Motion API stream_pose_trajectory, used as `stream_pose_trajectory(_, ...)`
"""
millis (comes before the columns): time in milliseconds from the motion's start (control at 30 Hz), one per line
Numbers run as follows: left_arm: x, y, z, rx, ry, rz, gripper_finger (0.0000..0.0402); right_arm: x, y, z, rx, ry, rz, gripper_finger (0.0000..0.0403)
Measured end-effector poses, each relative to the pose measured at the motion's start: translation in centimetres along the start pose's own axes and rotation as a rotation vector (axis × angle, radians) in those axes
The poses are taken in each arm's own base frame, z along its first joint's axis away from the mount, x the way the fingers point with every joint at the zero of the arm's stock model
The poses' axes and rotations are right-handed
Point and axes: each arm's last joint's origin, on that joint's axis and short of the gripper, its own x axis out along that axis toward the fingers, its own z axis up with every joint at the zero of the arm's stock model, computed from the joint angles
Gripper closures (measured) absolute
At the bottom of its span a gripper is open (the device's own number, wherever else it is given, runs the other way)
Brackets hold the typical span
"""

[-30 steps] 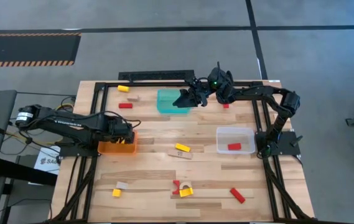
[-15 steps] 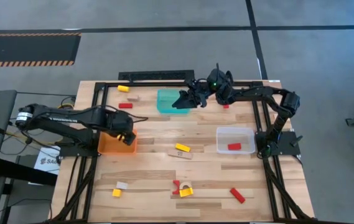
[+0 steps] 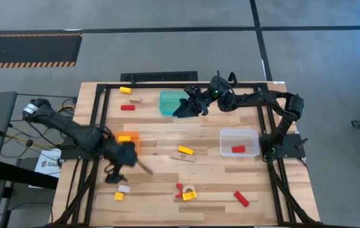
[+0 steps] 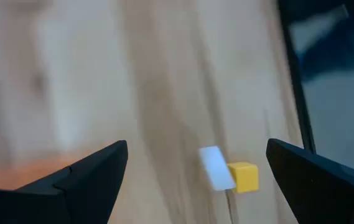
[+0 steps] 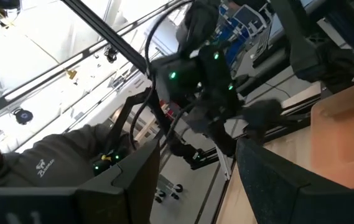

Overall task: Sort & place blocks by color
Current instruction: Put the brown block into the green bin

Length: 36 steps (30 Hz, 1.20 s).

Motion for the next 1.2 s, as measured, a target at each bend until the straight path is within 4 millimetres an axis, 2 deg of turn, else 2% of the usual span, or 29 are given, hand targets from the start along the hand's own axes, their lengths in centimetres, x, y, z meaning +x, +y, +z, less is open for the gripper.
stream_pose_trajectory(100,1.5,-2.1,0.4,0.108,-0.027,-0.018,0.0031,0.4,0.1,-0.3,-0.008,0.011,0.009,0.0170)
stream_pose_trajectory(167,2.9,-3.1,0.7,0.110,-0.034,-0.015,0.0031,0.5,0.2,-0.3,-0.015,0.016,0.011,0.0170)
stream_pose_trajectory(400,8.5,-4.3,0.5,-0.079,0.119,0.028,0.0031,1.0,0.3,-0.8,-0.031,0.052,0.031,0.0170)
stream_pose_trajectory(500,10.0,-4.4,-0.1,-0.155,0.207,0.052,0.0031,1.0,0.3,-0.9,-0.024,0.067,0.035,0.0170)
stream_pose_trajectory(700,11.3,-4.6,-1.1,-0.257,0.275,0.144,0.0031,1.0,0.2,-1.0,-0.033,0.083,0.035,0.0170)
stream_pose_trajectory(867,12.4,-5.0,-2.2,-0.246,0.374,0.179,0.0031,1.0,0.1,-1.1,-0.028,0.087,0.030,0.0170)
stream_pose_trajectory(1033,12.7,-5.2,-2.5,-0.236,0.343,0.243,0.0031,1.0,0.1,-1.1,-0.028,0.091,0.033,0.0170)
stream_pose_trajectory(1200,12.6,-5.2,-2.7,-0.258,0.356,0.268,0.0060,1.0,0.1,-1.1,-0.026,0.094,0.033,0.0170)
